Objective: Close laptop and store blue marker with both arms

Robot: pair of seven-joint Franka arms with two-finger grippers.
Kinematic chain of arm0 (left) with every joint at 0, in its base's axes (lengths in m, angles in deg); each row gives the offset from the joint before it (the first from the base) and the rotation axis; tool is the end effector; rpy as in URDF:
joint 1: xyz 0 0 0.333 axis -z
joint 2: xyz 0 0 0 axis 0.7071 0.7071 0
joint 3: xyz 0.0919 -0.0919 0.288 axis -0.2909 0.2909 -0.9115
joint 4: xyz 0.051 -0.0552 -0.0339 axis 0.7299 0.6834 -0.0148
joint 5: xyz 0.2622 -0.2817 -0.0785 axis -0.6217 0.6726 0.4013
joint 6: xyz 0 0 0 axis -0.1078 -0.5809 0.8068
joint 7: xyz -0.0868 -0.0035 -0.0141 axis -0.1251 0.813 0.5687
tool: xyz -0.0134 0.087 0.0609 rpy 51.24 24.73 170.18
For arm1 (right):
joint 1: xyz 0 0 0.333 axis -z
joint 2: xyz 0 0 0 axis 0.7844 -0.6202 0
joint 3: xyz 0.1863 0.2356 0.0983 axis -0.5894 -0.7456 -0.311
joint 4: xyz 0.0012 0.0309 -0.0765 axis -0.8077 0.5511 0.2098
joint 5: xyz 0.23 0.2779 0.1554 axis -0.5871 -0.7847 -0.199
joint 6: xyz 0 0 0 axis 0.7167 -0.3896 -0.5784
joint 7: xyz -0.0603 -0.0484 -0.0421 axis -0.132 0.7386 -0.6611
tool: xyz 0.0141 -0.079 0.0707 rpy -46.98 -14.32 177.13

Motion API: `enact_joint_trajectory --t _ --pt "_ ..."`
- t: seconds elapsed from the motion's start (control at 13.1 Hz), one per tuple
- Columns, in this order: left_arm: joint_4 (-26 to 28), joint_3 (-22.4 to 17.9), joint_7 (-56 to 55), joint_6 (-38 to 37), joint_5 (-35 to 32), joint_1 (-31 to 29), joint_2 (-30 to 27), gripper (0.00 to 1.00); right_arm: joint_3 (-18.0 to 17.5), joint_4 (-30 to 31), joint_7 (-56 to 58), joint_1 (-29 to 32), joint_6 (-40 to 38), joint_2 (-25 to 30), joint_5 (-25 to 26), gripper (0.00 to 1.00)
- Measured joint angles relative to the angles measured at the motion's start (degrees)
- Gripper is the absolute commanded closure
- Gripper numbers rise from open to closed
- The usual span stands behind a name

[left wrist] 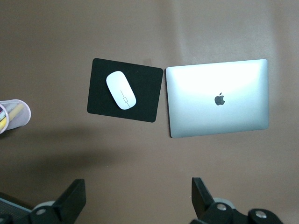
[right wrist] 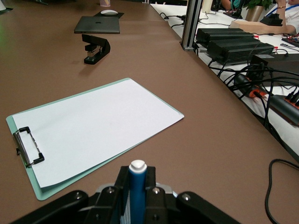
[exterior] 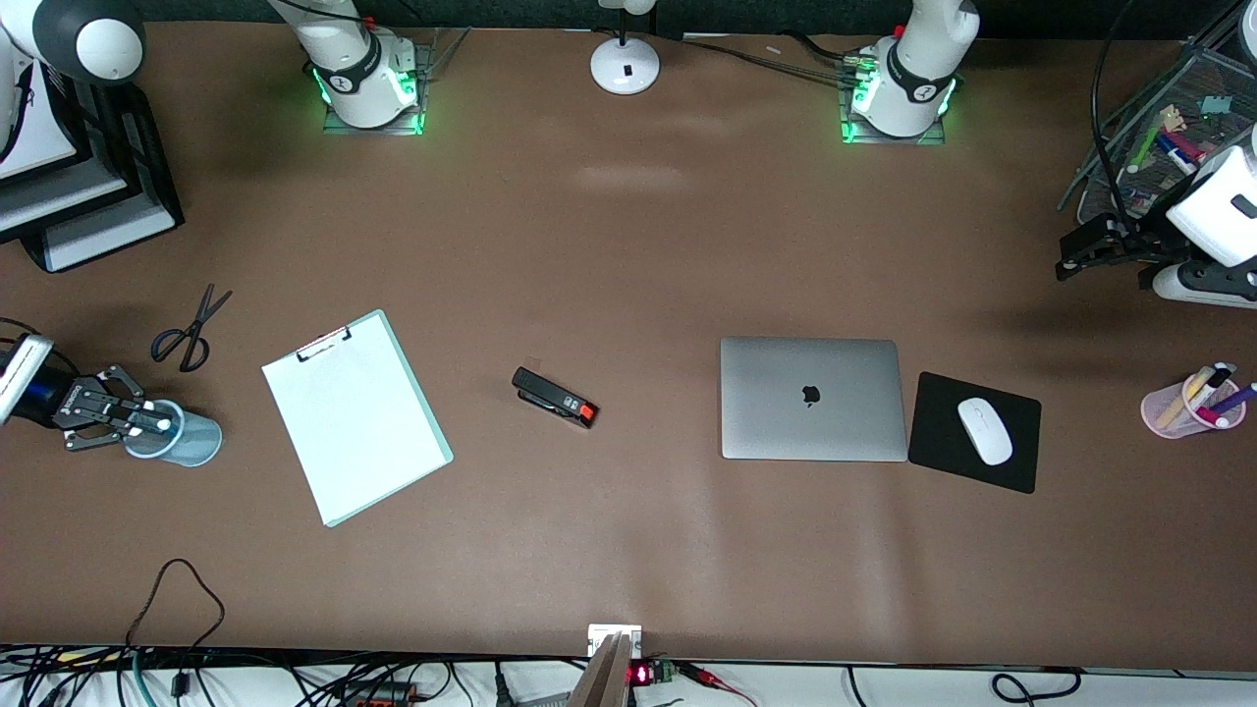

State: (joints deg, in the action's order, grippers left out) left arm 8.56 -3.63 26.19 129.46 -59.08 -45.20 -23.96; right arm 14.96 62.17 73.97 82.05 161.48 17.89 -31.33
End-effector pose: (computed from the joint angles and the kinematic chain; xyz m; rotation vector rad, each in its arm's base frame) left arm 0.5634 0.0144 0.5674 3.1087 -0.1317 -0.0045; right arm 0.6532 -0.3095 0.2101 -1.7754 -1.5367 -1.0515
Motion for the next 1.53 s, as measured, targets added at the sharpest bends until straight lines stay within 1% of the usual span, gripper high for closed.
enact_joint_trajectory --t 0.23,0.31,0.38,0.46,0.69,0.92,1.23,1.53 --pt "0.00 0.00 0.00 -0.01 0.00 0.00 0.00 0.00 0.00 -0.12 0.04 0.35 0.15 -0.40 0.00 0.93" --pt "0.00 0.00 0.00 -0.01 0.00 0.00 0.00 0.00 0.00 -0.15 0.04 0.38 0.15 -0.40 0.00 0.82" --pt "0.00 0.00 0.00 -0.01 0.00 0.00 0.00 0.00 0.01 -0.17 0.04 0.39 0.16 -0.41 0.00 0.26" --pt "0.00 0.00 0.00 -0.02 0.00 0.00 0.00 0.00 0.02 -0.21 0.02 0.40 0.18 -0.41 0.00 0.00" --pt "0.00 0.00 0.00 -0.06 0.00 0.00 0.00 0.00 0.02 -1.04 -0.97 0.41 0.19 -0.39 0.00 0.00" --pt "0.00 0.00 0.00 -0.11 0.00 0.00 0.00 0.00 0.02 -2.43 -5.15 0.40 -0.01 0.26 0.52 0.00" --pt "-0.01 0.00 0.00 -0.12 0.00 0.00 0.00 0.00 -0.25 -2.91 -13.22 0.12 -0.69 4.55 4.62 0.00" --pt "-0.01 0.02 0.00 -0.15 0.00 0.01 0.00 0.00 -0.75 -3.07 -22.06 -1.71 -4.35 10.18 9.48 0.00"
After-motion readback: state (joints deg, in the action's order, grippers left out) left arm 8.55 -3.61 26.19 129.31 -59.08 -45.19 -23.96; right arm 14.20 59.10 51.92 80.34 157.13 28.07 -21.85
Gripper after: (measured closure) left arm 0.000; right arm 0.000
